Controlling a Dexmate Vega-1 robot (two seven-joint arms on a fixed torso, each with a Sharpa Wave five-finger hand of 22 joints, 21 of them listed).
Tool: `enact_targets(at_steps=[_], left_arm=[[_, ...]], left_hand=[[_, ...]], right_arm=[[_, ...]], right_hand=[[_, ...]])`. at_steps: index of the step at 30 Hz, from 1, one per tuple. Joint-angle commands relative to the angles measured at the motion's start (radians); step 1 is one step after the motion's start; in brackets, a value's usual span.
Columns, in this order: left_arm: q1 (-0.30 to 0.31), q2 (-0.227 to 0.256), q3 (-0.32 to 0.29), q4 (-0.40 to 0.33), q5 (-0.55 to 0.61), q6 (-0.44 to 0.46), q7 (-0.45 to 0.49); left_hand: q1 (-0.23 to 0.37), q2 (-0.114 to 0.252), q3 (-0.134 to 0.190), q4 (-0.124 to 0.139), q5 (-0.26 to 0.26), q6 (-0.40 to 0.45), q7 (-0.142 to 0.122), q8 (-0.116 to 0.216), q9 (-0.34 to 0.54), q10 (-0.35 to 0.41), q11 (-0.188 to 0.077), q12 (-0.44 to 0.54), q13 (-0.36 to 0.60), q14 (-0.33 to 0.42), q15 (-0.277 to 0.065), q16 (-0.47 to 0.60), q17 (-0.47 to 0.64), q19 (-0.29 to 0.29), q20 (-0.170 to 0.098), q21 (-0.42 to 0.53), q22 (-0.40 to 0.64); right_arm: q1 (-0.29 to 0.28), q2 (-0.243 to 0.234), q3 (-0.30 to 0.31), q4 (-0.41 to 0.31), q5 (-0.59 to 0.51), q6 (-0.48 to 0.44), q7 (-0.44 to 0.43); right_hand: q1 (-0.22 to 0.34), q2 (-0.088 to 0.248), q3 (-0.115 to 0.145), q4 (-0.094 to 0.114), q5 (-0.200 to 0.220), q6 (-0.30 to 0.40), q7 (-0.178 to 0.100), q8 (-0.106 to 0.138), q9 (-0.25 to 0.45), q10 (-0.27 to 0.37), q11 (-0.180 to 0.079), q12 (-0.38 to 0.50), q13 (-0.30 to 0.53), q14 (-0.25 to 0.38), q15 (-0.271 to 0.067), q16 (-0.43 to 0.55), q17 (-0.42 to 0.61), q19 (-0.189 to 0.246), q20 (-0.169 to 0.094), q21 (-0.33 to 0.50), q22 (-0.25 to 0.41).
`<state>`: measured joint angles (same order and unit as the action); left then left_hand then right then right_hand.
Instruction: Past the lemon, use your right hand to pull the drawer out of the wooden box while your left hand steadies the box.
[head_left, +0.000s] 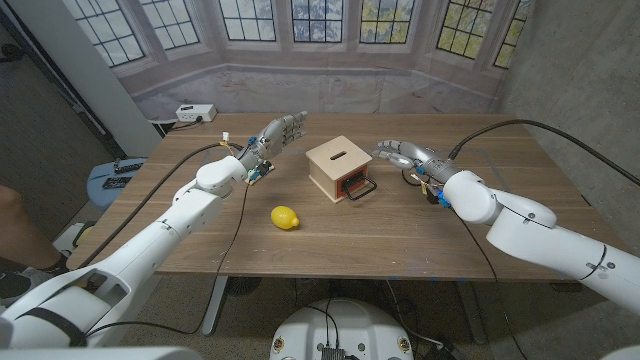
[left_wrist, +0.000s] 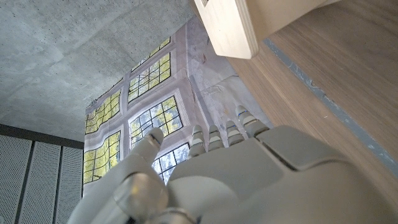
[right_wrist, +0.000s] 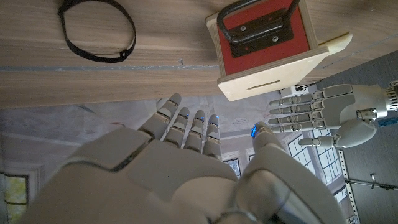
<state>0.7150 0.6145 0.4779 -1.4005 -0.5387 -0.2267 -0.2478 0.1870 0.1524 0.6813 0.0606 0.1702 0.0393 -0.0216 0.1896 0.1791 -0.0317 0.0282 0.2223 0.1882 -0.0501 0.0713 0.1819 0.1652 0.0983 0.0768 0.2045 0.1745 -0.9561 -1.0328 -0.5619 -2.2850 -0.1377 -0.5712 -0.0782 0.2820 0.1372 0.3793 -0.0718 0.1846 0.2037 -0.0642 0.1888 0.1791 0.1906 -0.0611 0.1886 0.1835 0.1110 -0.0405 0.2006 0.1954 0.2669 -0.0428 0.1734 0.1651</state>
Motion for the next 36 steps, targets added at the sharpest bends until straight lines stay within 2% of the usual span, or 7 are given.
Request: enact_targets(at_steps=[1,6,11,19,21,24,36], left_arm=[[-0.011,-0.015,0.008,0.008,0.005,-0.004,-0.001],[-0.015,-0.019,0.011,0.012,0.008,-0.003,0.000],[-0.019,-0.021,0.013,0.013,0.009,-0.002,0.001],[-0.035,-0.030,0.020,0.031,0.013,-0.008,-0.014],[-0.039,-0.031,0.022,0.036,0.014,-0.011,-0.021],[-0.046,-0.033,0.025,0.044,0.017,-0.016,-0.028],[-0.071,-0.048,0.040,0.080,0.020,-0.026,-0.063]], left_hand=[[0.001,-0.005,-0.002,-0.004,0.002,0.009,0.002,0.000,0.003,0.007,-0.002,-0.004,0.002,0.005,0.002,-0.003,0.005,0.011,-0.002,-0.001,0.002],[0.001,-0.004,-0.002,-0.005,0.002,0.009,0.001,0.000,0.003,0.007,-0.001,-0.005,0.002,0.005,0.002,-0.003,0.005,0.011,-0.002,-0.001,0.002],[0.000,-0.004,-0.002,-0.004,0.002,0.009,0.000,0.000,0.003,0.008,0.002,-0.005,0.002,0.005,0.003,-0.003,0.005,0.012,-0.002,-0.002,0.002],[-0.001,-0.004,-0.002,-0.004,0.002,0.009,0.000,-0.001,0.003,0.009,0.003,-0.005,0.002,0.006,0.002,-0.003,0.005,0.012,-0.002,-0.002,0.002],[-0.001,-0.003,-0.002,-0.004,0.002,0.008,0.000,-0.001,0.003,0.009,0.003,-0.005,0.002,0.005,0.003,-0.003,0.005,0.011,-0.001,-0.002,0.002],[-0.002,-0.003,-0.002,-0.004,0.002,0.008,0.001,-0.001,0.003,0.010,0.002,-0.005,0.002,0.006,0.003,-0.003,0.005,0.012,-0.001,-0.002,0.002],[-0.003,-0.003,-0.002,-0.004,0.002,0.009,0.001,-0.002,0.003,0.010,0.000,-0.006,0.002,0.006,0.002,-0.004,0.005,0.012,-0.001,-0.003,0.002]], right_arm=[[0.028,-0.047,-0.043,-0.060,-0.102,-0.071,0.098],[0.027,-0.064,-0.041,-0.072,-0.119,-0.068,0.130],[0.031,-0.069,-0.056,-0.087,-0.160,-0.083,0.159],[0.057,-0.068,-0.101,-0.116,-0.246,-0.115,0.243],[0.064,-0.063,-0.114,-0.125,-0.272,-0.130,0.267],[0.075,-0.059,-0.132,-0.133,-0.308,-0.136,0.300],[0.102,-0.021,-0.186,-0.153,-0.441,-0.157,0.422]], right_hand=[[-0.001,-0.007,-0.004,0.002,-0.003,0.005,0.004,0.004,0.005,0.008,-0.003,0.003,0.005,-0.008,-0.057,0.001,0.000,-0.005,-0.024,0.006,0.003],[-0.001,-0.007,-0.006,0.001,-0.003,0.005,0.001,0.005,0.005,0.008,-0.006,0.004,0.005,-0.012,-0.057,0.000,0.000,-0.007,-0.025,0.006,0.003],[0.003,-0.004,-0.006,-0.005,-0.001,0.015,-0.009,0.008,0.005,0.017,-0.017,0.006,0.004,-0.008,-0.072,0.001,-0.003,-0.006,-0.052,0.009,0.002],[-0.002,-0.001,-0.010,-0.005,-0.001,0.030,-0.025,0.011,0.005,0.033,-0.046,0.010,0.004,-0.018,-0.053,-0.002,-0.003,-0.013,-0.044,0.009,0.002],[-0.006,0.000,-0.013,-0.003,-0.001,0.035,-0.026,0.012,0.005,0.037,-0.048,0.011,0.004,-0.022,-0.037,-0.002,-0.001,-0.021,-0.036,0.007,0.002],[-0.007,0.000,-0.014,-0.004,0.000,0.047,-0.032,0.015,0.005,0.051,-0.053,0.015,0.004,-0.024,-0.036,-0.001,-0.001,-0.022,-0.033,0.008,0.002],[-0.006,-0.001,-0.016,-0.008,0.001,0.054,-0.030,0.015,0.005,0.058,-0.047,0.015,0.005,-0.026,-0.042,-0.001,-0.002,-0.028,-0.028,0.008,0.002]])
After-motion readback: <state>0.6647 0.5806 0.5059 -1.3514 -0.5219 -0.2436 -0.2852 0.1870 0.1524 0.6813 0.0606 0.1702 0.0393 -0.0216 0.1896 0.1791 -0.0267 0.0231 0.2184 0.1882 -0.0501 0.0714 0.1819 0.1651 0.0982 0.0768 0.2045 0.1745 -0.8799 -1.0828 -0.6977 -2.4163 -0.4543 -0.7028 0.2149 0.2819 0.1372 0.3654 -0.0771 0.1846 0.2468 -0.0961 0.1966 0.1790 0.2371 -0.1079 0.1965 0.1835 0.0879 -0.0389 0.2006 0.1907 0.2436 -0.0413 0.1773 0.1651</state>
